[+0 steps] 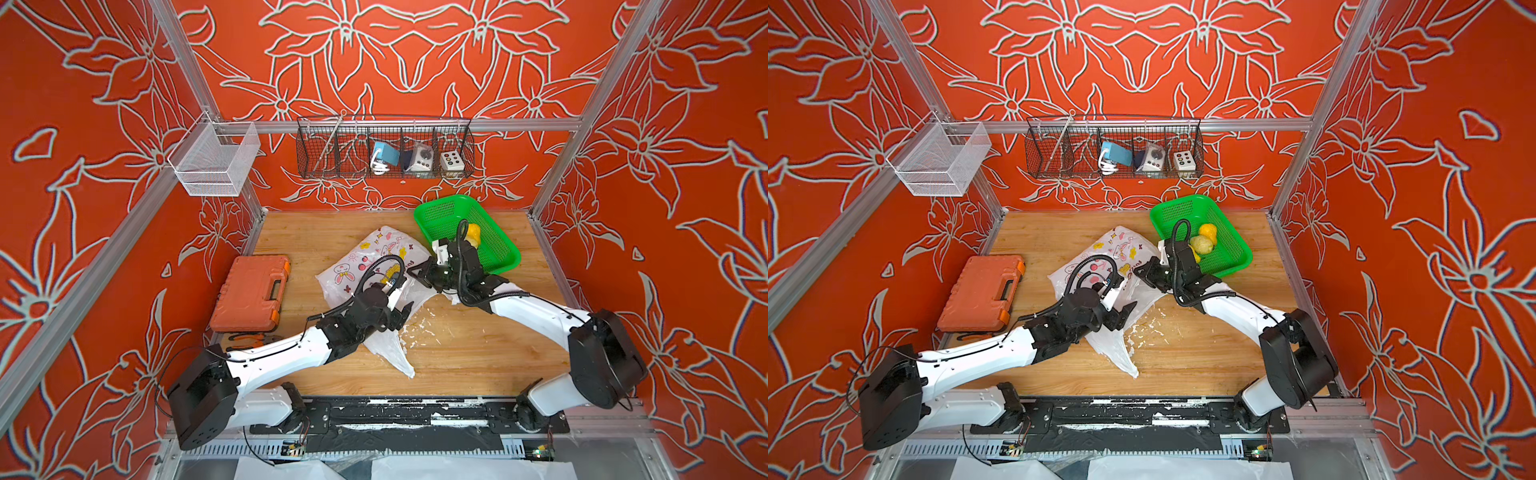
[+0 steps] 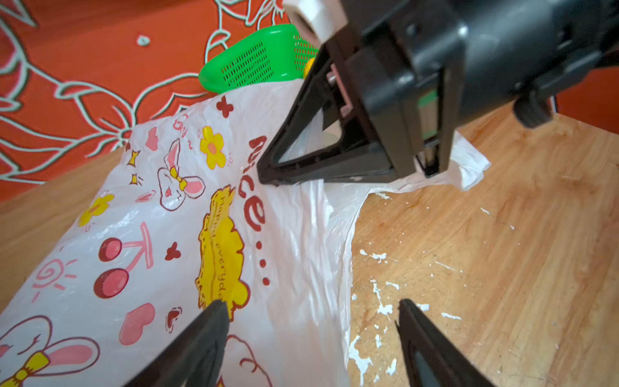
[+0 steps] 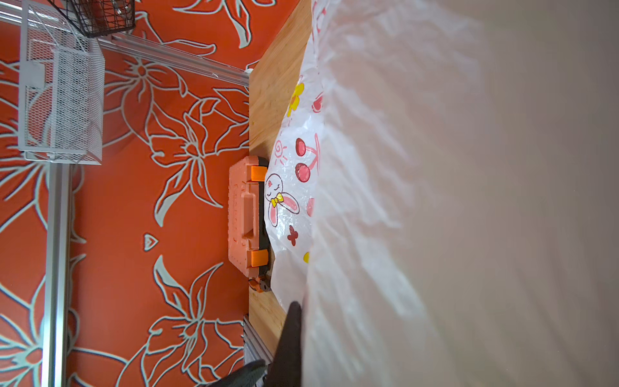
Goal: Place the pears into plastic bags & tie knots
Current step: Pick up the plastic bag at the center of the board.
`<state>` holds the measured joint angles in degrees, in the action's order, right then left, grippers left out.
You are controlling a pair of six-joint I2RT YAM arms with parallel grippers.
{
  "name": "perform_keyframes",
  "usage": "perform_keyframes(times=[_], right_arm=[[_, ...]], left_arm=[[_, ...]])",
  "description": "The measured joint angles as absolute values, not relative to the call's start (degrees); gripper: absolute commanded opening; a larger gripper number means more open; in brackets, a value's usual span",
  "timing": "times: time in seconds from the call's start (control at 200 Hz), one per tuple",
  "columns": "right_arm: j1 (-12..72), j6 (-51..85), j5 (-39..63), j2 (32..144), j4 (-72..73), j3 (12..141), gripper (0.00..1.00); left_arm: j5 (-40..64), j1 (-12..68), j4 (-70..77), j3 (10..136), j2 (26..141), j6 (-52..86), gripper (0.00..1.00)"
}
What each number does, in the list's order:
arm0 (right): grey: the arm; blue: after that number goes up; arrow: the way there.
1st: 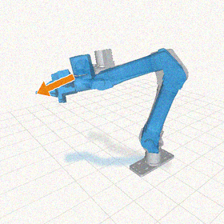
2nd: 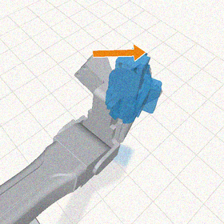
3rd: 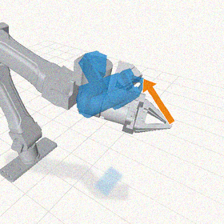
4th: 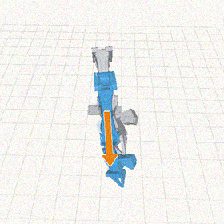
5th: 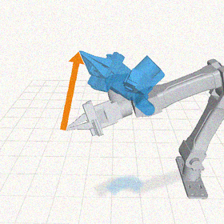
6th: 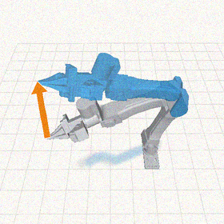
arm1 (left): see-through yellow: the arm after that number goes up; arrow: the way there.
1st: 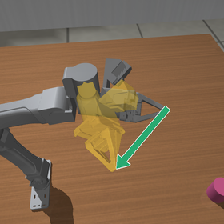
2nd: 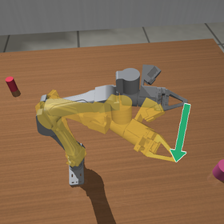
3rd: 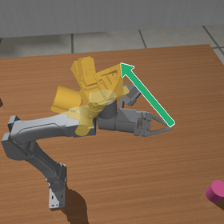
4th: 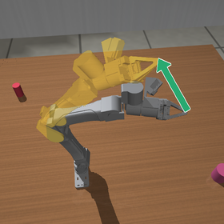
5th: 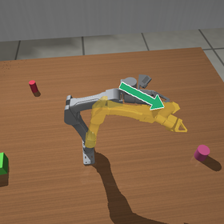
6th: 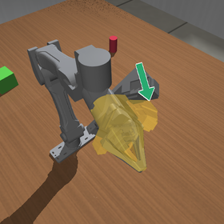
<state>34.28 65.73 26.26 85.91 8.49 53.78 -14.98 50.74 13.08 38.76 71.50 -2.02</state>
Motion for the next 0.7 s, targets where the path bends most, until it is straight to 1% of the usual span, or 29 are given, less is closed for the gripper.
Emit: perform_keyframes(times=[0.14,0.18,0.2,0.22,0.275,0.28,0.3,0.335,0.34,0.37,0.405,0.445,0.49,0.571,0.616,0.696], right_arm=[[34.85,65.71,26.13,85.89,7.57,53.78,0.00],[34.98,65.71,26.04,85.84,7.31,53.78,0.00],[35.03,65.71,26.02,85.80,7.22,53.78,0.00],[35.07,65.56,25.65,85.76,6.87,53.78,0.00],[34.85,65.47,25.36,85.73,5.80,53.78,0.00],[34.85,65.43,25.34,85.73,5.74,53.78,0.00],[34.83,65.43,25.23,85.71,5.41,53.78,0.09],[34.74,65.17,25.12,85.49,4.62,53.78,0.30],[34.74,65.17,25.12,85.45,4.56,53.78,0.33],[34.72,64.97,25.17,84.95,3.73,53.78,0.48],[34.65,64.45,25.23,83.96,2.68,53.80,0.58],[34.22,63.66,25.34,82.28,1.30,53.80,0.66],[33.52,62.65,25.36,79.68,-1.02,53.84,0.72],[31.18,59.90,24.91,74.00,-5.85,55.37,0.80],[29.34,58.43,23.77,70.54,-8.62,57.04,0.82],[25.39,55.48,21.34,65.80,-12.10,60.10,0.82]], left_arm=[[-23.35,53.39,13.82,41.89,78.41,-2.07,0.79],[-26.06,53.58,13.45,43.79,81.43,-1.83,0.76],[-27.27,53.58,13.34,44.62,82.59,-1.83,0.72],[-28.64,53.58,13.61,45.30,83.88,-1.21,0.66],[-31.79,53.56,13.93,46.89,86.32,-1.15,0.34],[-32.05,53.52,14.17,46.98,86.59,-0.82,0.33],[-32.95,53.47,14.26,47.22,87.11,-1.04,0.20],[-34.17,53.39,14.28,47.48,87.68,-0.84,0.01],[-34.26,53.39,14.26,47.51,87.70,-0.82,0.00],[-34.72,53.32,14.04,47.59,87.88,-0.82,0.00],[-34.94,53.17,13.41,47.77,87.88,-0.62,0.00],[-34.98,52.90,12.38,48.05,87.66,-0.01,0.00],[-34.72,52.40,11.49,48.36,86.87,0.45,0.00],[-33.71,51.20,9.02,48.73,83.94,1.72,0.00],[-33.08,50.46,7.62,48.77,81.62,2.57,0.00],[-31.75,49.19,4.93,49.30,77.93,3.88,0.00]])
